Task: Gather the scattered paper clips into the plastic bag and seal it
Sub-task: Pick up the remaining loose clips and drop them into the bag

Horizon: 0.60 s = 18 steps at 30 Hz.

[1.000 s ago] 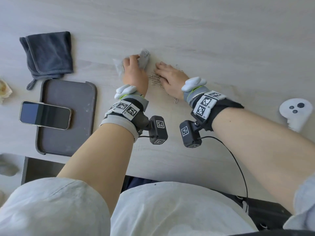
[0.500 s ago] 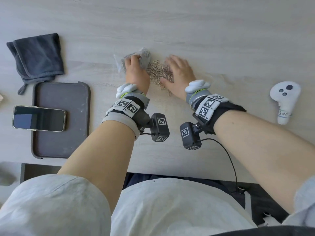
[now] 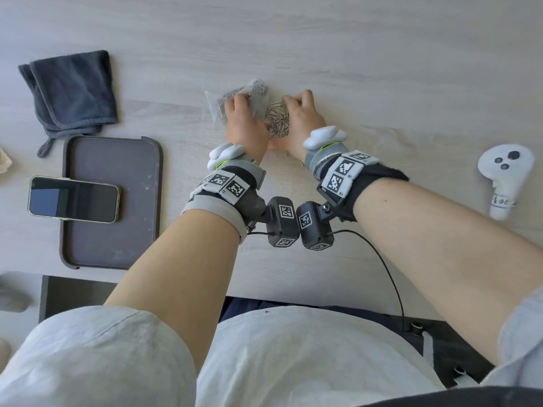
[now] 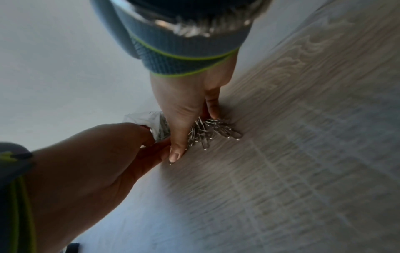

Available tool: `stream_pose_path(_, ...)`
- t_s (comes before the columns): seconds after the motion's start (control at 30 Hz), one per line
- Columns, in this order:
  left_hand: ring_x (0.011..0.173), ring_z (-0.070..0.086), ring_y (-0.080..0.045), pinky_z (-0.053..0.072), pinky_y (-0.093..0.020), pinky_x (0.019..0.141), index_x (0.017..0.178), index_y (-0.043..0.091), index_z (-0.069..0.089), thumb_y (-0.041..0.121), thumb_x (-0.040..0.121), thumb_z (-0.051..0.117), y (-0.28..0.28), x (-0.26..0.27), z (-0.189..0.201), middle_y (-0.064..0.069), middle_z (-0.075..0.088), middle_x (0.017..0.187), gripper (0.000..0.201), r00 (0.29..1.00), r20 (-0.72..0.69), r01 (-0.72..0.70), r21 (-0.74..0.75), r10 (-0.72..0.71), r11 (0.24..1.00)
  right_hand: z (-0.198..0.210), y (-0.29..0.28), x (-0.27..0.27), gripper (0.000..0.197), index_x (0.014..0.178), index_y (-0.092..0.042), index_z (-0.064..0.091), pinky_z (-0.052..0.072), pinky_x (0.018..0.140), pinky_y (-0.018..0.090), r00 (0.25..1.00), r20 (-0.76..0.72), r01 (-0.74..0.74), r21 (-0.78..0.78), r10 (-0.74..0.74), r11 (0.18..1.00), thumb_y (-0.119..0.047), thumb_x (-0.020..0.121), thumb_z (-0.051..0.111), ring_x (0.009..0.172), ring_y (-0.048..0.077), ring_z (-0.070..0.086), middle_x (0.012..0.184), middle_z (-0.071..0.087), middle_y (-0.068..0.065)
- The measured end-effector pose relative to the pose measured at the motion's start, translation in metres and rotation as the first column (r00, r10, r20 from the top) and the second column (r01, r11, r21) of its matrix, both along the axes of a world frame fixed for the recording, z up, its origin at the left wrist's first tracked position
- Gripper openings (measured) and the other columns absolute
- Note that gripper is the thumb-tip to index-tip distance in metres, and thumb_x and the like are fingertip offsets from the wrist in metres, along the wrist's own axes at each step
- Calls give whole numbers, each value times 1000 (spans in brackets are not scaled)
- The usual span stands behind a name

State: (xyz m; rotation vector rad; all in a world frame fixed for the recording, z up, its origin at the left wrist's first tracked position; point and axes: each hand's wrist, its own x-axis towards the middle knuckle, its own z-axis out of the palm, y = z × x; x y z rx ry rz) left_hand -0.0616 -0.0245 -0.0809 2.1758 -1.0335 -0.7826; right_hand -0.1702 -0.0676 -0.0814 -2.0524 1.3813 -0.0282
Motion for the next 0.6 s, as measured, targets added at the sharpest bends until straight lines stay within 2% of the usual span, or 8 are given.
stream_pose_path(0.07, 114, 48, -28, 45, -28, 78, 121, 0, 43, -9, 79, 44, -1, 0, 2, -17, 42, 129, 42, 1000, 10, 6, 16, -6, 1000, -1, -3, 4, 66, 120, -12, 50, 47, 72, 33, 1000, 9, -8, -11, 8, 1000, -43, 68, 75, 93, 30, 59, 122, 42, 11)
stream_pose_path(0.17, 111, 50, -29, 46, -29, 83, 121, 0, 44, -10, 79, 40, -2, 2, 3, -19, 42, 128, 43, 1000, -26, 14, -5, -14, 1000, -2, -5, 6, 58, 118, -14, 55, 50, 78, 36, 999, 40, -23, 13, 23, 1000, -37, 69, 76, 96, 30, 58, 119, 45, 10)
stream_pose_path(0.27, 111, 49, -29, 33, -13, 81, 120, -1, 45, -11, 78, 39, -1, 5, 2, -20, 45, 125, 44, 999, -7, 36, -6, -36, 999, -2, -9, 6, 46, 114, -16, 59, 45, 79, 32, 997, 66, -29, 42, 26, 999, -29, 72, 75, 99, 28, 57, 117, 49, 9)
stream_pose_path(0.33, 113, 49, -28, 29, -9, 81, 121, 0, 46, -11, 78, 38, -1, 6, 4, -20, 46, 126, 46, 999, 10, 43, -29, -43, 999, 0, -12, 7, 37, 109, -17, 61, 45, 79, 32, 997, 70, -29, 47, 26, 998, -26, 75, 73, 98, 27, 57, 115, 52, 9)
stream_pose_path(0.5, 111, 52, -17, 38, -10, 77, 121, 8, 51, -8, 78, 37, -3, 10, 18, -10, 49, 130, 48, 1000, 20, 13, -100, -11, 995, 6, -20, 7, 21, 101, -13, 67, 37, 77, 25, 999, 47, -27, 47, 25, 999, -21, 81, 69, 101, 27, 56, 113, 57, 11)
stream_pose_path(0.6, 91, 53, -8, 37, -1, 65, 117, 10, 55, -5, 79, 38, -9, 11, 26, -6, 54, 127, 43, 1000, 25, 4, -169, 0, 986, 9, -24, 5, 16, 96, -11, 68, 37, 77, 22, 999, 26, -32, 60, 31, 998, -17, 82, 65, 102, 26, 58, 113, 61, 11)
